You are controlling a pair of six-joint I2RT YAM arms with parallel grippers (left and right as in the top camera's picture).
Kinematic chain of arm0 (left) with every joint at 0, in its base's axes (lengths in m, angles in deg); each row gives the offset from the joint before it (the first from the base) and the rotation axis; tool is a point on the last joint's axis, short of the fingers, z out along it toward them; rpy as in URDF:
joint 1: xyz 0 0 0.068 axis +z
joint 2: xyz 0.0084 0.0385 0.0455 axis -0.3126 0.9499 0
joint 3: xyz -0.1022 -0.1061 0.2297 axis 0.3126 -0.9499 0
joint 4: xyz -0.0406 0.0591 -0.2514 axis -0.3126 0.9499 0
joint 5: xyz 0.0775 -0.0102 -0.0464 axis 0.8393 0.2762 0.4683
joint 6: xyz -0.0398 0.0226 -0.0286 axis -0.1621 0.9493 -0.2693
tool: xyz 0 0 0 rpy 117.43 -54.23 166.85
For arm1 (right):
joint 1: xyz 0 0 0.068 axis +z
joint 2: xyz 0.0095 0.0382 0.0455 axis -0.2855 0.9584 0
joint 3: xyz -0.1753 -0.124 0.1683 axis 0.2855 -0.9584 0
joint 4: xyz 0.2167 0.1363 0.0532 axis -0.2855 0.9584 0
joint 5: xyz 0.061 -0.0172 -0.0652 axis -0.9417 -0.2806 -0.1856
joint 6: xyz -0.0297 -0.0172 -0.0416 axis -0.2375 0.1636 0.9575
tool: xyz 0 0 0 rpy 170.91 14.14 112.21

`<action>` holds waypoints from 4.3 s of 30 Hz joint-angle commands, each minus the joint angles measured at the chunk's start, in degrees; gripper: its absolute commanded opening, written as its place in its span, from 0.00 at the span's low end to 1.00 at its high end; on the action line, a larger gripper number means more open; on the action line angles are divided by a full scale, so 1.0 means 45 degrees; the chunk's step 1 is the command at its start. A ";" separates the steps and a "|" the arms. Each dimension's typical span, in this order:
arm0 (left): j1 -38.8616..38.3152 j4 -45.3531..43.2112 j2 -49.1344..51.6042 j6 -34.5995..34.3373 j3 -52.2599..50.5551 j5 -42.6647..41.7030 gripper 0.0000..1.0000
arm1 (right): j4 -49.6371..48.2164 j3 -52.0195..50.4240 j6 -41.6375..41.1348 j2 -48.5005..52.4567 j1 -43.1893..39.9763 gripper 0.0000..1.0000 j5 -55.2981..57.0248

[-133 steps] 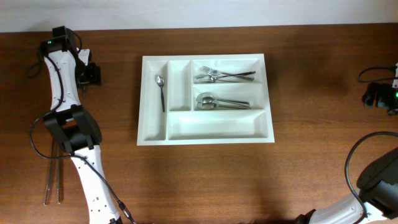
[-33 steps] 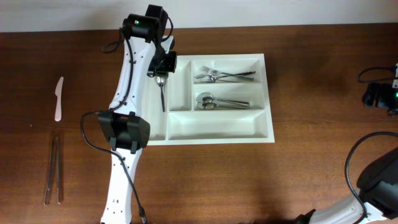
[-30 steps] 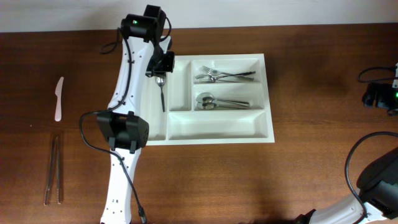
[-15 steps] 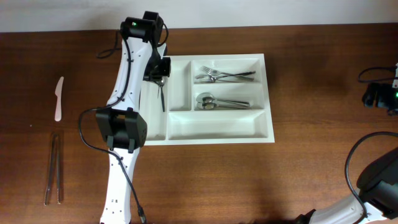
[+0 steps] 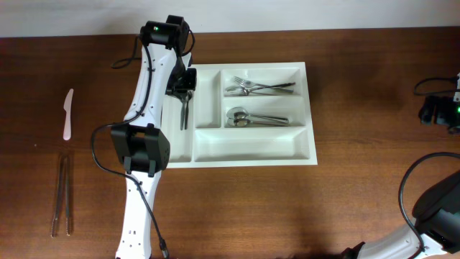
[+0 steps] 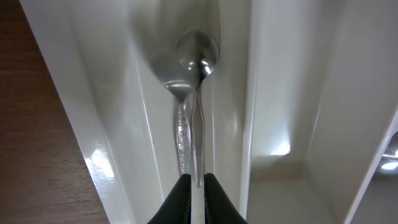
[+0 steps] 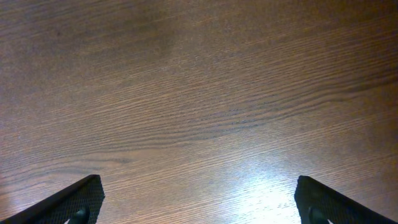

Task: Pack container
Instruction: 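Lower the spoon into the left compartment beside the first spoon, then open the left gripper and move it to the white plastic knife, then lower the left gripper over the white knife handle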

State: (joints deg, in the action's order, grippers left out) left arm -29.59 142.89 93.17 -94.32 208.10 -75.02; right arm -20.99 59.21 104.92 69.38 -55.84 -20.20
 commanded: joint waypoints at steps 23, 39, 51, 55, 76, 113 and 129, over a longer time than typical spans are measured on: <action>0.2550 0.0015 -0.1685 0.0656 0.2764 0.3011 0.99 | -0.0010 -0.0063 0.0000 0.0107 -0.0024 0.99 -0.0165; 0.5712 0.0015 -0.1904 0.3517 0.0874 0.3016 0.99 | -0.0010 -0.0063 0.0000 0.0107 -0.0024 0.99 -0.0165; 0.7232 -0.0199 -0.1904 0.4561 -0.2035 0.2822 0.99 | -0.0010 -0.0063 0.0000 0.0107 -0.0024 0.99 -0.0165; 0.7456 -0.0724 -0.1904 0.5523 -0.2662 0.1860 0.99 | -0.0010 -0.0063 0.0000 0.0107 -0.0024 0.99 -0.0165; 0.8189 -0.2773 -0.1831 0.5756 -0.3696 0.1467 0.99 | -0.0010 -0.0063 0.0000 0.0107 -0.0024 0.99 -0.0165; 0.8437 -0.4736 -0.1477 0.5901 -0.5610 0.0505 0.99 | -0.0010 -0.0063 0.0000 0.0107 -0.0024 0.99 -0.0165; 0.8437 -0.4954 -0.1180 0.5853 -0.5610 0.0510 0.99 | -0.0010 -0.0063 0.0000 0.0107 -0.0024 0.99 -0.0165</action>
State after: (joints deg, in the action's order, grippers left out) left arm 8.26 120.99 86.83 -68.44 183.12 -71.68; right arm -20.99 59.21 104.97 69.36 -55.84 -20.20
